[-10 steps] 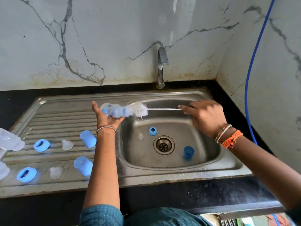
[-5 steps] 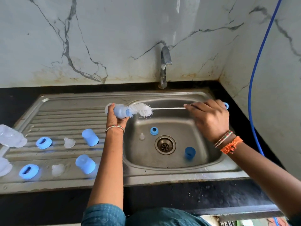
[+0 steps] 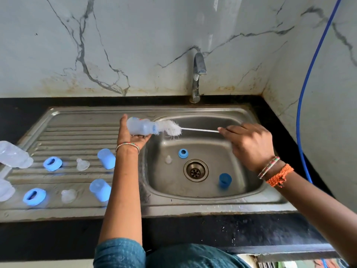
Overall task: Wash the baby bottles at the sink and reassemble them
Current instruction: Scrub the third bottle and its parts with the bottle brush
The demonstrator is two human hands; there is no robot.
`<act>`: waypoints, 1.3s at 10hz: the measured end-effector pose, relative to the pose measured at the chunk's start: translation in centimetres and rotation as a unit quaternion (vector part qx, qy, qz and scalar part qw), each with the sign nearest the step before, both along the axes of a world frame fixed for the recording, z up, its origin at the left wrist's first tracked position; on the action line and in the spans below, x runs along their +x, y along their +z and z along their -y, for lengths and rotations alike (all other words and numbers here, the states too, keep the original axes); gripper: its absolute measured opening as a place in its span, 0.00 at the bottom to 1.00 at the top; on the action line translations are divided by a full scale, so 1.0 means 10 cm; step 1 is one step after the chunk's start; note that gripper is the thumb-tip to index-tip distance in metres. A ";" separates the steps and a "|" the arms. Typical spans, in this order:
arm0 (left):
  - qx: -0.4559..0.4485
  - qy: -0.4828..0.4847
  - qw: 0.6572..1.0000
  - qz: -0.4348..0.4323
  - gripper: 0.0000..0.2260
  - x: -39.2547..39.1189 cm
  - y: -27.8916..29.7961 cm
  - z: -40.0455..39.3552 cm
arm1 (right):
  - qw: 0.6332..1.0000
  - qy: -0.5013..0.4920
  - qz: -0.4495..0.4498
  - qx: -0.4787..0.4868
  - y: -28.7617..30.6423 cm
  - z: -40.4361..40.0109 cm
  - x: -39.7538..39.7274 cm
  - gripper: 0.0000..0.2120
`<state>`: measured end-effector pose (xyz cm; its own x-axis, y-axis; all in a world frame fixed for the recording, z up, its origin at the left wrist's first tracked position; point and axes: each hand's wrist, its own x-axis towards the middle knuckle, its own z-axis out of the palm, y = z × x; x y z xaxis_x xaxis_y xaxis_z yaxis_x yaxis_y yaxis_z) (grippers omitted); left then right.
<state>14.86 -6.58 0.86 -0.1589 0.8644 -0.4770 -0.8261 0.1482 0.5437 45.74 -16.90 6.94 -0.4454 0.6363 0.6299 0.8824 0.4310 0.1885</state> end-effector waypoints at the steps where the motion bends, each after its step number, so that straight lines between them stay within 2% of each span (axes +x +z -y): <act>1: -0.011 0.006 1.000 -0.023 0.11 0.01 0.00 0.04 | 0.996 -0.027 -0.038 -0.082 0.02 -0.02 -0.02 0.14; 2: 0.029 0.006 0.999 -0.021 0.07 0.01 0.00 0.06 | 0.727 -0.067 -0.342 -0.591 0.15 -0.10 -0.03 0.10; 3: 0.056 0.006 0.998 -0.013 0.06 0.02 0.00 0.05 | 0.632 -0.062 -0.432 -0.640 0.09 -0.13 0.00 0.13; 4: 0.032 0.010 0.999 -0.013 0.07 0.01 -0.03 0.06 | 0.957 -0.106 -0.101 -0.250 0.05 -0.05 -0.04 0.07; 5: 0.010 0.019 1.000 0.000 0.08 0.05 -0.03 0.08 | 0.999 -0.041 -0.014 -0.001 0.02 -0.04 -0.06 0.12; 6: 0.039 0.027 0.999 0.011 0.07 0.05 -0.04 0.08 | 0.916 -0.076 -0.205 -0.335 0.09 -0.11 -0.07 0.05; 7: 0.069 0.054 0.996 0.024 0.09 0.03 -0.04 0.07 | 0.565 -0.060 -0.432 -0.700 0.10 -0.17 -0.04 0.15; 8: 0.073 0.088 0.993 0.043 0.11 0.02 -0.05 0.05 | 0.657 -0.030 -0.367 -0.658 0.11 -0.17 -0.07 0.12; 9: 0.068 0.119 0.989 0.059 0.11 -0.01 -0.07 0.03 | 0.884 -0.131 -0.116 -0.434 0.14 -0.10 -0.09 0.14; 10: 0.066 0.114 0.990 0.047 0.13 -0.03 -0.10 0.03 | 0.966 -0.121 -0.120 -0.196 0.16 -0.02 -0.12 0.07; 11: 0.071 0.066 0.995 0.035 0.16 0.01 -0.07 0.01 | 0.986 -0.061 -0.146 -0.044 0.13 -0.02 -0.11 0.06; 12: 0.056 0.043 0.997 0.031 0.09 0.06 -0.03 0.00 | 0.994 -0.025 -0.082 0.063 0.07 -0.05 -0.08 0.09; 13: 0.047 0.039 0.996 0.061 0.11 0.05 -0.07 0.02 | 0.990 -0.019 -0.136 -0.010 0.06 -0.02 -0.06 0.08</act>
